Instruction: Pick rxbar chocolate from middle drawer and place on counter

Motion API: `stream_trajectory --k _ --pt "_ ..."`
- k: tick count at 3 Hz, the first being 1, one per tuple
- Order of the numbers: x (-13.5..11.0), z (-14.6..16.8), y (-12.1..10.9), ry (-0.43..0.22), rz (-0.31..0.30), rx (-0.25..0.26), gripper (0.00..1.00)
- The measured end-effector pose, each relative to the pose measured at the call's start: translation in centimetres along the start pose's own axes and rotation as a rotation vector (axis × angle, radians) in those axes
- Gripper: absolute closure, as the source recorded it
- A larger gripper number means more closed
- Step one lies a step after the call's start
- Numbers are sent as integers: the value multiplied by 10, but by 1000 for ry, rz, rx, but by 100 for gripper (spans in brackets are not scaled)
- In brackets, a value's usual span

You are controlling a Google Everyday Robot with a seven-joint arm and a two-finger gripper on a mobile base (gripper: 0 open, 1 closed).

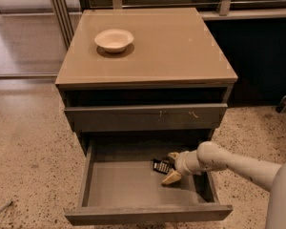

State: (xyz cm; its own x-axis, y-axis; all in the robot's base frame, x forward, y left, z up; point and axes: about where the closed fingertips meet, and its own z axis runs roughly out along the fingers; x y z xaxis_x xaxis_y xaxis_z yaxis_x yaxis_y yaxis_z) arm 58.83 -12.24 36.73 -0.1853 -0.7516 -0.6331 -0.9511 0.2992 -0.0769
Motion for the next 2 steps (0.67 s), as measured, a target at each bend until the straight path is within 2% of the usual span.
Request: stream_trajectory --k 1,2 --pt "3 14 -6 14 1 -11 29" --pt "9 22 -9 43 22 -25 46"
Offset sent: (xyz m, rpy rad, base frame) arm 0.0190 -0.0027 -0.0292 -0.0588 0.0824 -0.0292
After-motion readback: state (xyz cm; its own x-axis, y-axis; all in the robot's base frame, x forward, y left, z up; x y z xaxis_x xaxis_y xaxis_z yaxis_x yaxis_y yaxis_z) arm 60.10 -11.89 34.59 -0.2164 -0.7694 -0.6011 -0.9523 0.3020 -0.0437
